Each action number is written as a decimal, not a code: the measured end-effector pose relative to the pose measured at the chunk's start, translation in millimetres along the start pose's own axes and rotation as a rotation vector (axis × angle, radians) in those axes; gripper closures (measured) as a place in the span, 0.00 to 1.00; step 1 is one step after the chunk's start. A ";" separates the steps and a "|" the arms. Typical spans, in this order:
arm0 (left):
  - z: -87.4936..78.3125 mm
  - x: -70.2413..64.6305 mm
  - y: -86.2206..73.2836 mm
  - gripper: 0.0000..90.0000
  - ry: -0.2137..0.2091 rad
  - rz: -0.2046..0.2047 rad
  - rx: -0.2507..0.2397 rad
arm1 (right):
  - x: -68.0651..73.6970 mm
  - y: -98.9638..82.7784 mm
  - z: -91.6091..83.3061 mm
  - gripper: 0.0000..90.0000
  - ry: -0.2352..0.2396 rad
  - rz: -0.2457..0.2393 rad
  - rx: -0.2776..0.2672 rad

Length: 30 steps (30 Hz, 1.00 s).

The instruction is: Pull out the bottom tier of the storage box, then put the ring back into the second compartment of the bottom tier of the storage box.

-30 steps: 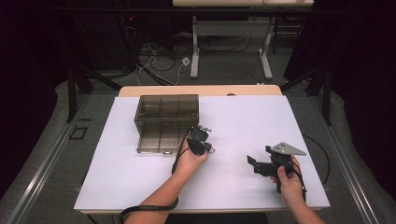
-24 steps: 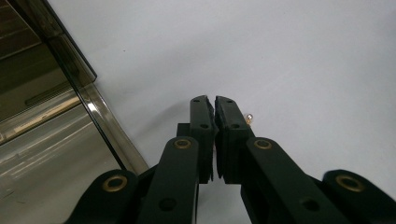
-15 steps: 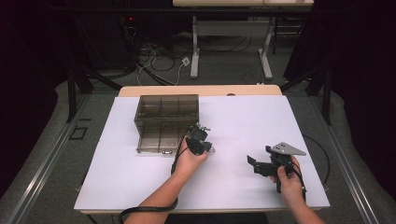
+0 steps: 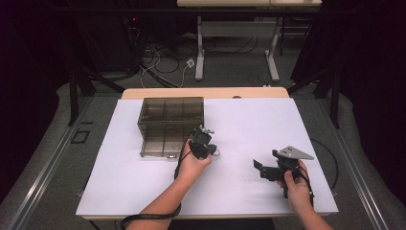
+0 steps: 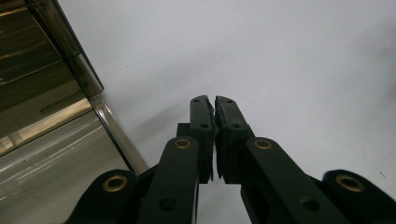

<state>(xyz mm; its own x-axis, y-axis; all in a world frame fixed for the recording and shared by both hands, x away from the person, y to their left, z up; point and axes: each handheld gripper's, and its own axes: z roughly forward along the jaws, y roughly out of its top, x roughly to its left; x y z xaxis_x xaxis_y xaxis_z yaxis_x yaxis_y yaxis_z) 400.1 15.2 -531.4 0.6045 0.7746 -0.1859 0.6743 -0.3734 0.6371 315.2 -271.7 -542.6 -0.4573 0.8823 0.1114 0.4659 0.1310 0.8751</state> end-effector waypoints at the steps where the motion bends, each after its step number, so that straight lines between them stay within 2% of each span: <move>1: -0.8 0.3 -0.1 0.96 0.001 0.007 -0.002 | -0.1 0.0 0.1 0.12 0.000 0.000 0.000; 12: -8.6 0.5 -0.6 0.96 -0.005 0.005 -0.038 | -0.1 -0.2 0.5 0.12 -0.001 -0.003 0.000; 13: -9.3 -0.3 -0.8 0.96 -0.002 -0.005 -0.049 | -0.1 -0.2 0.5 0.12 -0.002 -0.002 0.000; 16: -12.2 0.9 -0.4 0.96 0.000 0.008 -0.062 | -0.1 -0.1 0.2 0.12 -0.002 -0.002 0.000; 26: -22.2 2.3 -1.2 0.96 -0.005 -0.017 -0.106 | -0.3 -0.2 0.1 0.12 -0.002 0.001 -0.001; 30: -27.4 4.3 -1.4 0.96 -0.002 -0.014 -0.125 | -0.1 -0.3 0.4 0.12 -0.002 -0.001 0.000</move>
<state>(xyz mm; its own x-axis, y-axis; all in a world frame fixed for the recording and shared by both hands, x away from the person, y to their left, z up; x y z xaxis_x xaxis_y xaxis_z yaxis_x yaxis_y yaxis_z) 390.2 32.9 -512.6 0.5963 0.7781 -0.1973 0.6247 -0.2955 0.7228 315.4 -271.6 -543.1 -0.4561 0.8832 0.1094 0.4651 0.1317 0.8754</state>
